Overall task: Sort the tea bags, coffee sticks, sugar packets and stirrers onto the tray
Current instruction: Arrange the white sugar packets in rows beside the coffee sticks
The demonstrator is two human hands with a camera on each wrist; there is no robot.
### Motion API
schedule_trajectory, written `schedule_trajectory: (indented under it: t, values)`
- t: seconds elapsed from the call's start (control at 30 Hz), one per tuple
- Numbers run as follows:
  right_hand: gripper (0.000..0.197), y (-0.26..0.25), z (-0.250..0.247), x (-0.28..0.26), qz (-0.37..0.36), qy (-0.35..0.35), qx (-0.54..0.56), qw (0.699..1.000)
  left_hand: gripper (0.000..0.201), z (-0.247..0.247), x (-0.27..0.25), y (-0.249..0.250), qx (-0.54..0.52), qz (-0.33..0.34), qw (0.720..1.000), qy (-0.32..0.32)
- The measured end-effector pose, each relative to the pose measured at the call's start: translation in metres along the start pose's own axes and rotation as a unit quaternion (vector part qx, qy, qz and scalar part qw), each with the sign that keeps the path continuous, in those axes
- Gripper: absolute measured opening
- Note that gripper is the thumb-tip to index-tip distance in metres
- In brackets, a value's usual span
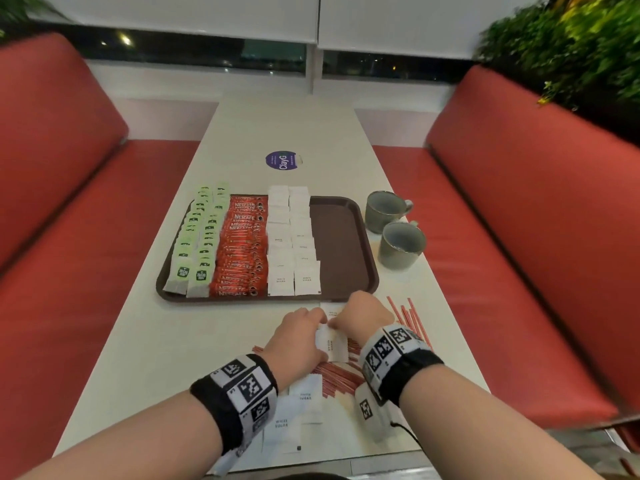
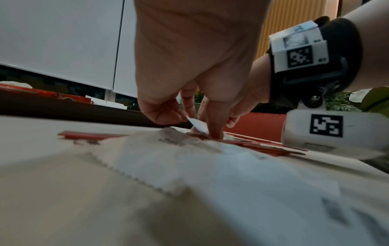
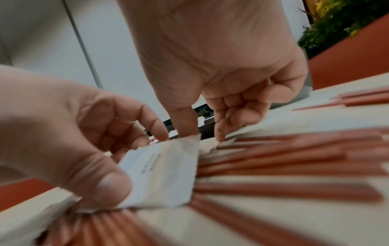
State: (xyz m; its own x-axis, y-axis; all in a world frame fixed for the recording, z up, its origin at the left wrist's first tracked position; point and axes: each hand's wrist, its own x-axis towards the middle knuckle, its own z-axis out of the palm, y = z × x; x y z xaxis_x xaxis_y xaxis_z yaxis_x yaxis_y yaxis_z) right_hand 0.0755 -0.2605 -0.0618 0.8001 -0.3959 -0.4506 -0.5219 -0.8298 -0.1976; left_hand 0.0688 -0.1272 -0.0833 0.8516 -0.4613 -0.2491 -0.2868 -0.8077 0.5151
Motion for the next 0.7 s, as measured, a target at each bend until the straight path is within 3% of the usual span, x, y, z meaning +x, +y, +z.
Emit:
schedule_trajectory:
  t: [0.1, 0.23, 0.43, 0.57, 0.7]
  values:
    - [0.039, -0.003, -0.004, 0.002, -0.003, -0.007, -0.008, 1.0, 0.05, -0.003, -0.004, 0.0, -0.022, -0.009, 1.0, 0.009]
    - [0.045, -0.007, 0.0, -0.003, -0.015, 0.039, -0.07, 0.997, 0.011, -0.011, -0.014, -0.002, -0.106, -0.03, 0.993, 0.03]
    - [0.03, -0.005, -0.002, -0.003, -0.02, -0.006, -0.03, 0.999, 0.007, -0.035, -0.028, -0.019, -0.209, -0.078, 0.971, 0.085]
    - [0.038, 0.005, -0.001, 0.0, -0.024, -0.051, 0.025, 0.998, 0.0, -0.049, -0.039, -0.032, -0.369, -0.139, 0.913, 0.109]
    - [0.042, 0.012, -0.005, 0.003, -0.028, -0.072, 0.017, 0.997, 0.011, -0.06, -0.055, -0.04, -0.49, -0.179, 0.849, 0.085]
